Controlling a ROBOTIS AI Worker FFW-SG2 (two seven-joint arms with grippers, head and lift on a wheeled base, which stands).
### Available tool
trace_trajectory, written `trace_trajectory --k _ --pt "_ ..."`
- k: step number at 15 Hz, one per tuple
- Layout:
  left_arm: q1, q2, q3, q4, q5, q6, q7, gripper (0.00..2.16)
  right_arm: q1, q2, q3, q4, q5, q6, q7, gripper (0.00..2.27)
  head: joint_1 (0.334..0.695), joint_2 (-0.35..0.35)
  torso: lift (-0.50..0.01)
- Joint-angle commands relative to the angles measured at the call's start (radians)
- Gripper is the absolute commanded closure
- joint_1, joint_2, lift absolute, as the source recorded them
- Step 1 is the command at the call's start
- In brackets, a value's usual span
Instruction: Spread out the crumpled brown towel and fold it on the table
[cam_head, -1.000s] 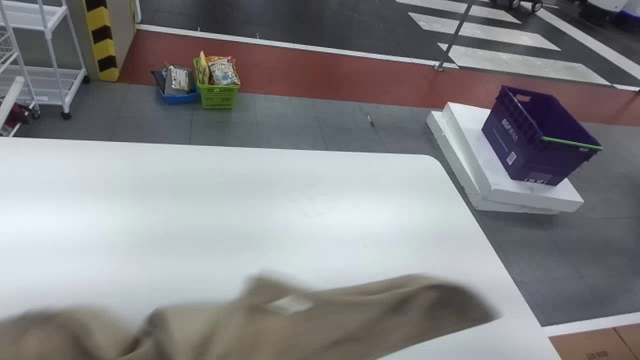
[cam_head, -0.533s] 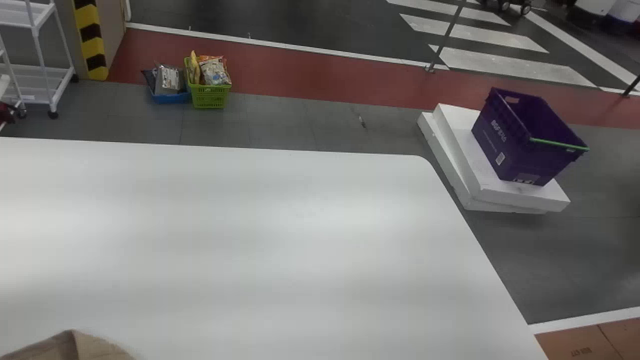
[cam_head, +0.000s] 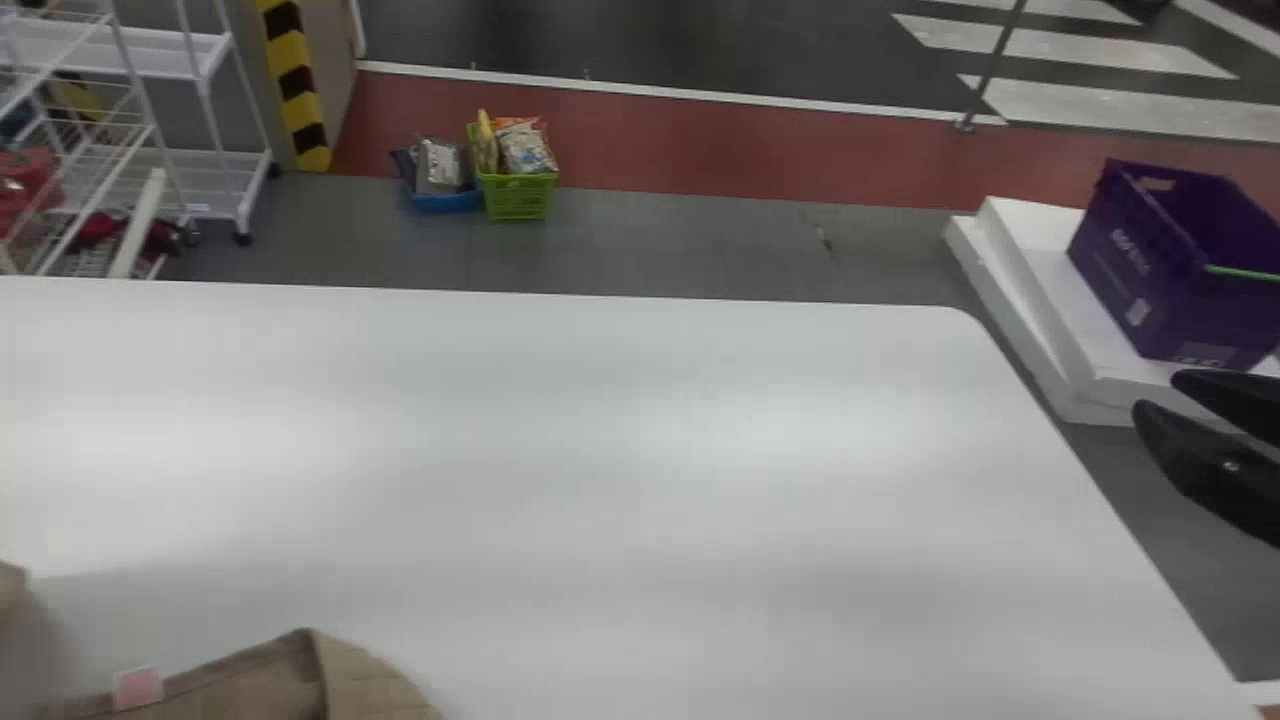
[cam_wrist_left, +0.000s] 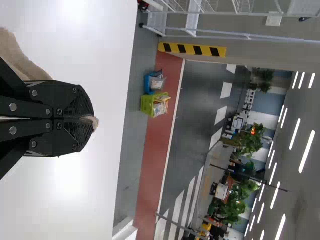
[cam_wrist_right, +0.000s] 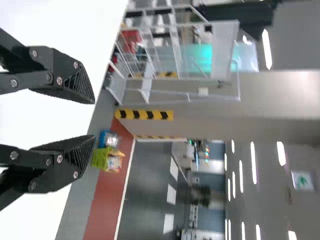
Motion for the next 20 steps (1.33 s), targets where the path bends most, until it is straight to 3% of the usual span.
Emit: trace_trajectory --k 1,4,9,12,17,20 --pt "-0.003 -0.003 -0.004 0.022 -0.008 0.010 -0.005 1.56 0.076 0.002 0.290 0.032 0.184 -0.226 -0.055 0.16 0.695 -0.035 -0.127" --pt "-0.013 -0.003 -0.003 0.045 -0.008 0.010 -0.009 1.56 0.109 0.002 0.538 0.197 0.321 -0.493 -0.156 0.18 0.695 0.139 -0.127" --pt "-0.018 0.008 -0.006 0.051 -0.029 0.010 -0.006 1.56 0.159 -0.002 0.833 0.262 0.528 -0.564 -0.165 0.22 0.695 0.348 -0.127" --pt "-0.021 0.009 -0.046 0.060 -0.071 0.010 -0.005 1.56 0.158 -0.035 0.989 0.279 0.640 -0.416 -0.153 0.29 0.695 0.350 -0.127" --pt "-0.036 0.018 -0.089 0.079 -0.132 0.010 -0.005 1.56 0.125 -0.103 1.169 0.308 0.669 -0.165 -0.153 0.29 0.695 0.350 -0.127" --pt "-0.042 0.021 -0.115 0.079 -0.164 0.010 -0.005 1.56 0.076 -0.103 1.233 0.344 0.718 -0.088 -0.170 0.35 0.695 0.350 -0.127"
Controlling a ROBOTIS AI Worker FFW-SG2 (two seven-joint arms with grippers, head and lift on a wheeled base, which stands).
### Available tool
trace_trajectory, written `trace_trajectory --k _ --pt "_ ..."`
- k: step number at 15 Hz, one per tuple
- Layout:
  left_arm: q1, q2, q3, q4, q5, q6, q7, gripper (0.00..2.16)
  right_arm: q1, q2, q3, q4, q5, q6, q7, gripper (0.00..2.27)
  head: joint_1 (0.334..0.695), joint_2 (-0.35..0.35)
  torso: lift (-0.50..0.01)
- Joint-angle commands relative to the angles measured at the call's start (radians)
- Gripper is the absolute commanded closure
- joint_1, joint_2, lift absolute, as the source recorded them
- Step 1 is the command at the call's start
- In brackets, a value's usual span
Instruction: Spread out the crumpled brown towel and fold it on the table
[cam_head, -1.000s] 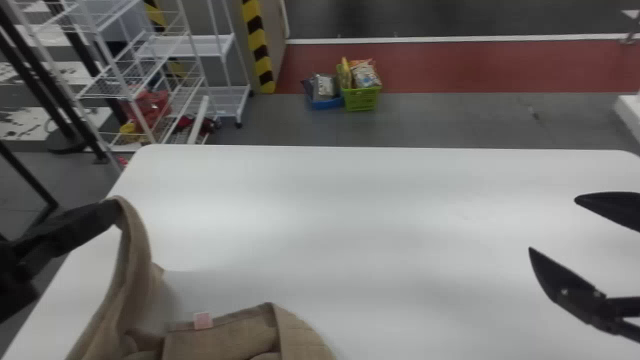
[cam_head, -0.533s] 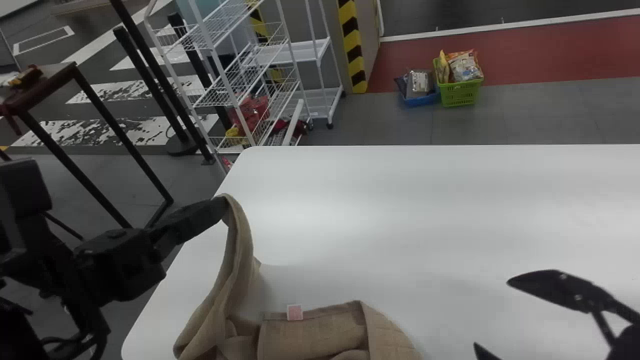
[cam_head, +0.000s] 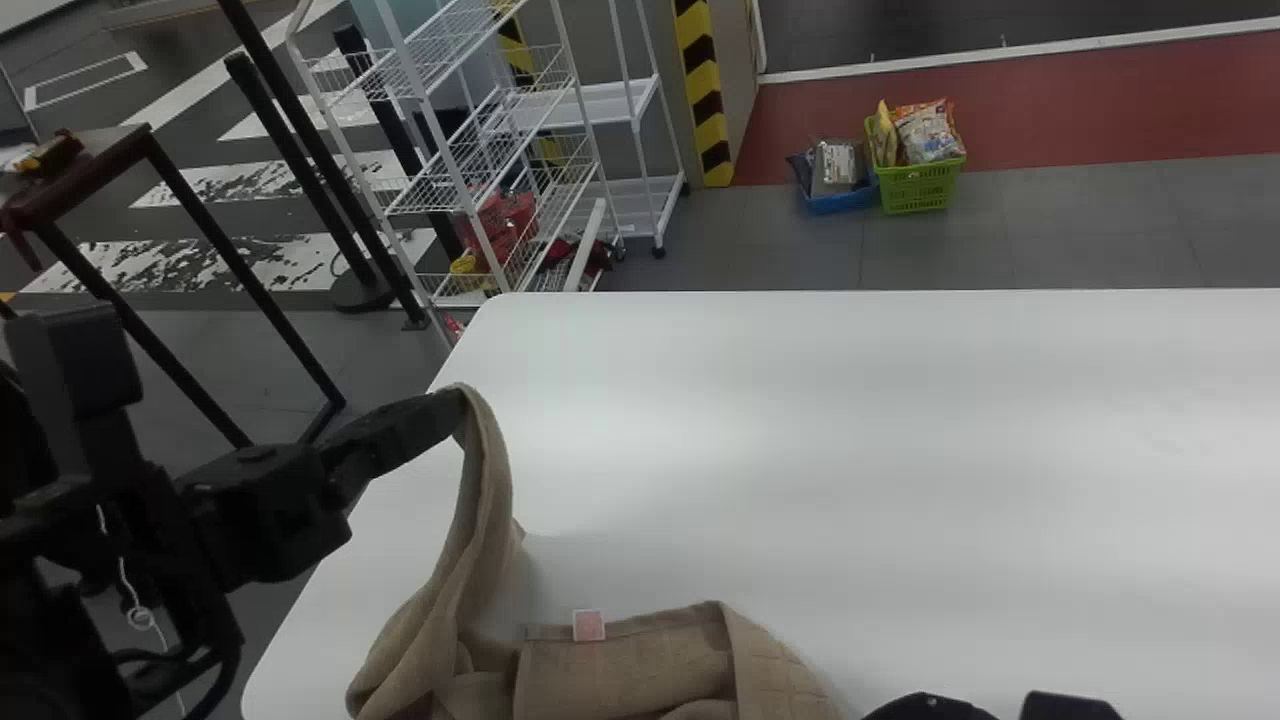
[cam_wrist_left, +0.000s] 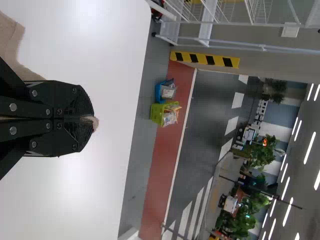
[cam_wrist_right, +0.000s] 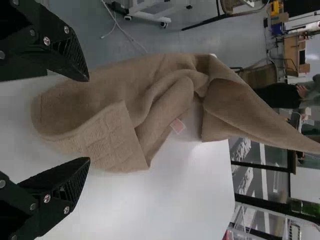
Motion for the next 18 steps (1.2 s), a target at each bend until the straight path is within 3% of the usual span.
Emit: trace_trajectory --k 1,3,5,7,12,18 --pt "-0.001 0.001 -0.008 0.000 -0.010 0.010 -0.001 1.56 -0.046 0.003 0.048 0.039 0.044 0.054 -0.030 0.47 0.695 0.350 -0.127" --pt "-0.001 0.001 -0.008 0.000 -0.010 0.010 -0.006 1.56 -0.086 0.006 0.074 0.068 0.046 0.103 -0.050 0.87 0.695 0.350 -0.127" --pt "0.003 -0.001 -0.010 -0.003 -0.010 0.010 -0.008 1.56 -0.110 0.011 0.088 0.083 0.057 0.130 -0.073 1.55 0.695 0.350 -0.127" --pt "0.005 -0.001 -0.008 -0.005 -0.010 0.010 -0.008 1.56 -0.113 0.011 0.078 0.077 0.054 0.133 -0.082 1.94 0.695 0.350 -0.127" --pt "0.005 -0.001 -0.008 -0.005 -0.010 0.010 -0.009 1.56 -0.046 0.007 -0.061 -0.032 -0.046 0.097 -0.085 1.99 0.695 0.350 -0.127" --pt "0.013 -0.007 0.041 -0.009 0.002 0.010 -0.032 1.56 0.098 0.030 -0.442 -0.196 -0.402 0.035 -0.082 1.99 0.695 0.350 -0.127"
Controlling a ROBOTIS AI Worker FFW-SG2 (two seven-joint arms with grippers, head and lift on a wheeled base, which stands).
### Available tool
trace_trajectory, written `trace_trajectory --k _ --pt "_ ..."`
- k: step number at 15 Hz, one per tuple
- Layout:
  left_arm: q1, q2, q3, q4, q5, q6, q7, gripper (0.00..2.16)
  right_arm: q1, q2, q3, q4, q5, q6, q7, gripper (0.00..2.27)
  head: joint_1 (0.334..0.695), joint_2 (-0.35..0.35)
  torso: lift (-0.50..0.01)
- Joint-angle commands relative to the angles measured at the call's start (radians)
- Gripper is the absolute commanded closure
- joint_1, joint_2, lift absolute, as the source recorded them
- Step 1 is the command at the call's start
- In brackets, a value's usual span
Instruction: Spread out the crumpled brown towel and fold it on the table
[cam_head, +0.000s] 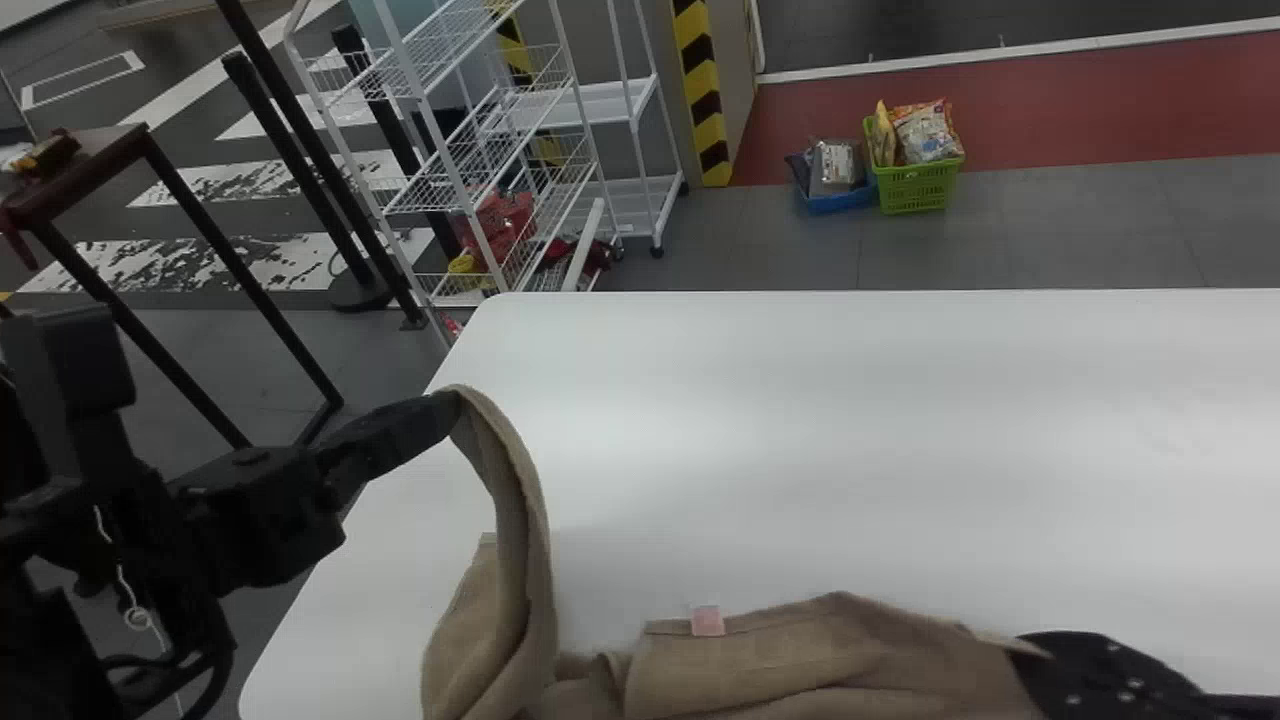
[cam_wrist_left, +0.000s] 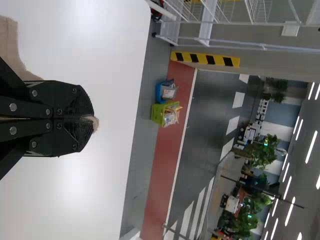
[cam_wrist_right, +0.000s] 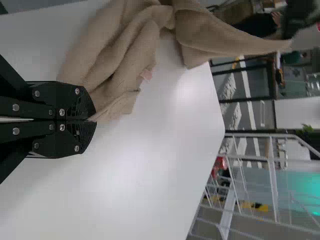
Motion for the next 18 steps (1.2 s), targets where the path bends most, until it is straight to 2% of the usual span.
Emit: trace_trajectory --k 1,3,5,6,8,10,12,14,15,16,17,18 --pt "0.013 -0.010 0.058 -0.009 0.018 0.010 -0.016 1.56 0.047 0.040 -0.167 -0.054 -0.135 -0.046 0.020 1.99 0.695 0.350 -0.127" --pt "0.014 -0.012 0.101 -0.011 0.033 0.010 -0.014 1.56 0.034 0.087 -0.343 -0.068 -0.254 -0.055 0.061 1.99 0.695 0.350 -0.127" --pt "0.014 -0.013 0.142 -0.011 0.055 0.010 -0.014 1.56 0.001 0.087 -0.478 -0.068 -0.335 -0.033 0.087 1.99 0.695 0.350 -0.127" --pt "0.014 -0.015 0.172 -0.012 0.084 0.010 -0.014 1.56 -0.007 0.087 -0.546 -0.069 -0.384 -0.015 0.098 1.99 0.695 0.303 -0.127" --pt "0.011 -0.018 0.236 -0.021 0.142 0.010 -0.010 1.56 -0.010 0.087 -0.636 -0.091 -0.447 0.016 0.147 1.99 0.695 0.260 -0.127" --pt "0.010 -0.021 0.328 -0.034 0.216 0.010 -0.010 1.56 -0.010 0.087 -0.722 -0.123 -0.514 0.056 0.198 1.99 0.695 0.233 -0.127" --pt "0.000 -0.021 0.385 -0.034 0.249 0.010 -0.011 1.56 -0.013 0.087 -0.831 -0.121 -0.594 0.074 0.211 1.99 0.695 0.227 -0.127" --pt "-0.001 -0.021 0.411 -0.034 0.275 0.010 -0.018 1.56 -0.027 0.087 -0.888 -0.075 -0.579 0.092 0.244 1.99 0.695 0.214 -0.127" --pt "0.000 -0.021 0.405 -0.032 0.279 0.010 -0.025 1.56 -0.053 0.087 -0.889 -0.014 -0.525 0.089 0.265 1.98 0.695 0.202 -0.127" --pt "0.000 -0.021 0.392 -0.024 0.277 0.010 -0.028 1.56 -0.075 0.087 -0.883 0.030 -0.467 0.095 0.262 1.81 0.695 0.162 -0.127" --pt "0.000 -0.021 0.371 -0.020 0.272 0.010 -0.027 1.56 -0.088 0.087 -0.860 0.063 -0.392 0.105 0.250 1.37 0.695 0.137 -0.127" --pt "0.000 -0.021 0.353 -0.020 0.268 0.010 -0.022 1.56 -0.099 0.087 -0.837 0.075 -0.323 0.120 0.211 0.59 0.695 0.105 -0.127"
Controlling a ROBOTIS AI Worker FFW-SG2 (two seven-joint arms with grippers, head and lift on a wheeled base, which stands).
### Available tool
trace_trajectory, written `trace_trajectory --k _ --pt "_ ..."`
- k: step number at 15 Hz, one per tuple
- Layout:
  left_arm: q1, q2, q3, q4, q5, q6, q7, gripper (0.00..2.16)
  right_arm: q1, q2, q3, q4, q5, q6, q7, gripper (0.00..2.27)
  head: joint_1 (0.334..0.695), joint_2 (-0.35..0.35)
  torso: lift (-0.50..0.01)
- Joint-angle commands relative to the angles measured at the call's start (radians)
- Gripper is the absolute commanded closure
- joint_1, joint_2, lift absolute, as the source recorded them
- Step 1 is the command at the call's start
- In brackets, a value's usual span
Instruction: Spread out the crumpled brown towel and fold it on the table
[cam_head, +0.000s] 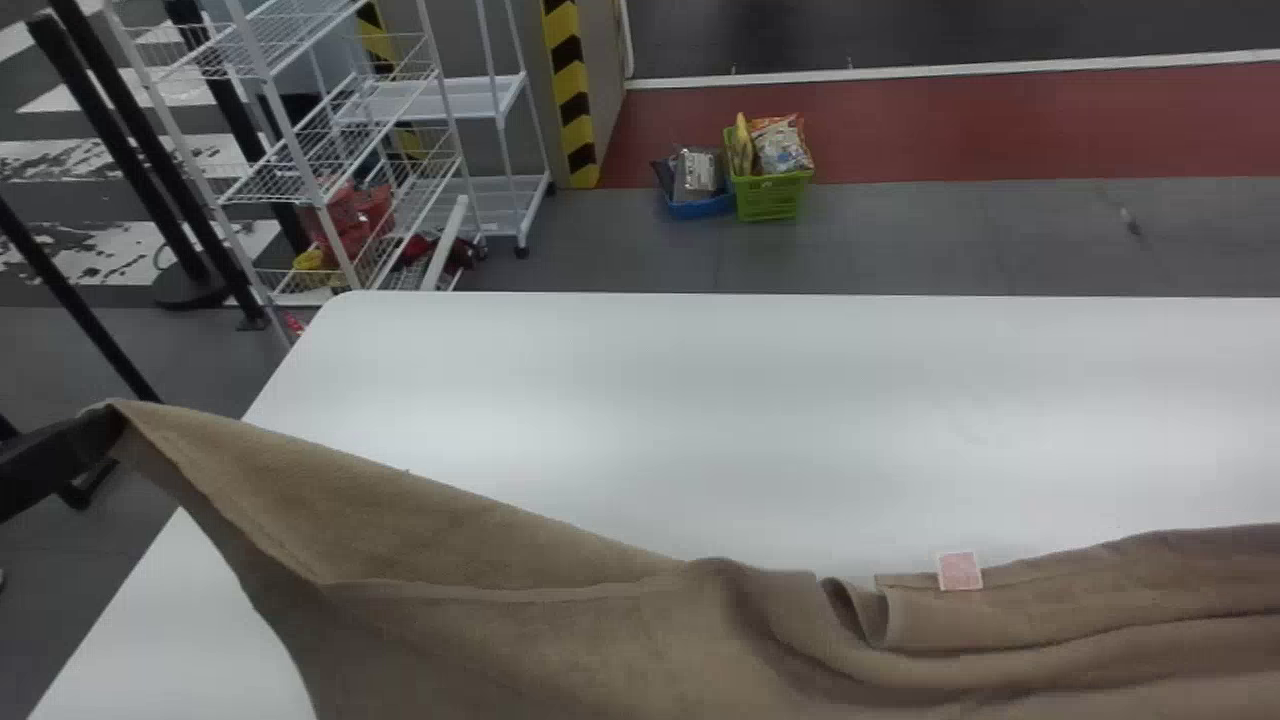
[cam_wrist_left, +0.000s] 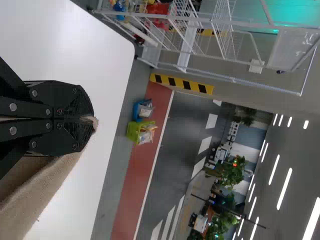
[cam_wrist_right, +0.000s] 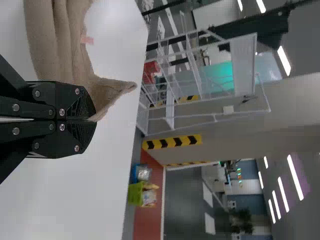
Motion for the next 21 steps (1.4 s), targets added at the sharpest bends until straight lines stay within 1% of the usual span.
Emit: trace_trajectory --k 1,2,3,4,5,7,9,10,12,13,14,16,17,19,21 --pt "0.000 -0.003 -0.039 0.001 -0.008 0.010 0.007 1.56 -0.025 0.004 0.034 0.038 0.126 0.038 -0.095 0.05 0.695 0.079 -0.127" --pt "0.000 -0.003 -0.044 0.000 -0.008 0.010 0.007 1.56 -0.036 0.004 0.040 0.041 0.143 0.071 -0.130 0.00 0.695 0.050 -0.127" --pt "0.000 -0.003 -0.045 -0.003 -0.008 0.010 0.007 1.56 -0.048 0.004 0.048 0.037 0.186 0.130 -0.178 0.00 0.695 0.018 -0.127" --pt "0.002 -0.003 -0.044 -0.003 -0.008 0.010 0.007 1.56 -0.051 0.004 0.067 0.037 0.235 0.154 -0.215 0.02 0.695 -0.030 -0.127" --pt "0.003 -0.003 -0.041 -0.003 -0.008 0.010 0.007 1.56 -0.051 0.004 0.067 0.040 0.235 0.157 -0.229 0.04 0.695 -0.047 -0.127" --pt "0.005 -0.003 -0.033 -0.002 -0.011 0.010 0.002 1.56 -0.050 0.004 0.074 0.046 0.222 0.139 -0.230 0.05 0.695 -0.070 -0.127" --pt "0.005 -0.003 -0.037 0.000 -0.016 0.010 0.004 1.56 -0.051 0.004 0.123 0.048 0.215 0.041 -0.227 0.06 0.695 -0.064 -0.127" --pt "0.005 -0.003 -0.042 0.000 -0.014 0.010 0.005 1.56 -0.053 0.004 0.169 0.048 0.213 -0.008 -0.219 0.07 0.695 -0.054 -0.127" --pt "0.005 -0.003 -0.051 0.000 -0.022 0.010 0.008 1.56 -0.066 0.004 0.278 0.043 0.213 -0.021 -0.216 0.13 0.695 -0.010 -0.127" --pt "0.003 -0.003 -0.065 0.000 -0.036 0.010 0.010 1.56 -0.082 0.004 0.337 0.048 0.227 -0.048 -0.216 0.14 0.695 0.050 -0.127" --pt "0.003 -0.003 -0.065 0.001 -0.037 0.010 0.008 1.56 -0.106 0.004 0.393 0.069 0.245 -0.079 -0.216 0.17 0.695 0.085 -0.127" --pt "0.003 -0.003 -0.065 0.001 -0.037 0.010 0.007 1.56 -0.200 0.004 0.518 0.170 0.314 -0.104 -0.218 0.19 0.695 0.143 -0.127" --pt "0.003 -0.003 -0.067 0.000 -0.037 0.010 0.007 1.56 -0.229 0.004 0.580 0.212 0.354 -0.113 -0.236 0.19 0.695 0.200 -0.127" --pt "0.003 -0.003 -0.070 -0.002 -0.037 0.010 0.007 1.56 -0.293 0.004 0.693 0.296 0.442 -0.150 -0.305 0.19 0.695 0.245 -0.127" --pt "0.003 -0.003 -0.070 -0.003 -0.037 0.010 0.005 1.56 -0.366 0.004 0.755 0.390 0.494 -0.150 -0.325 0.19 0.695 0.277 -0.127"
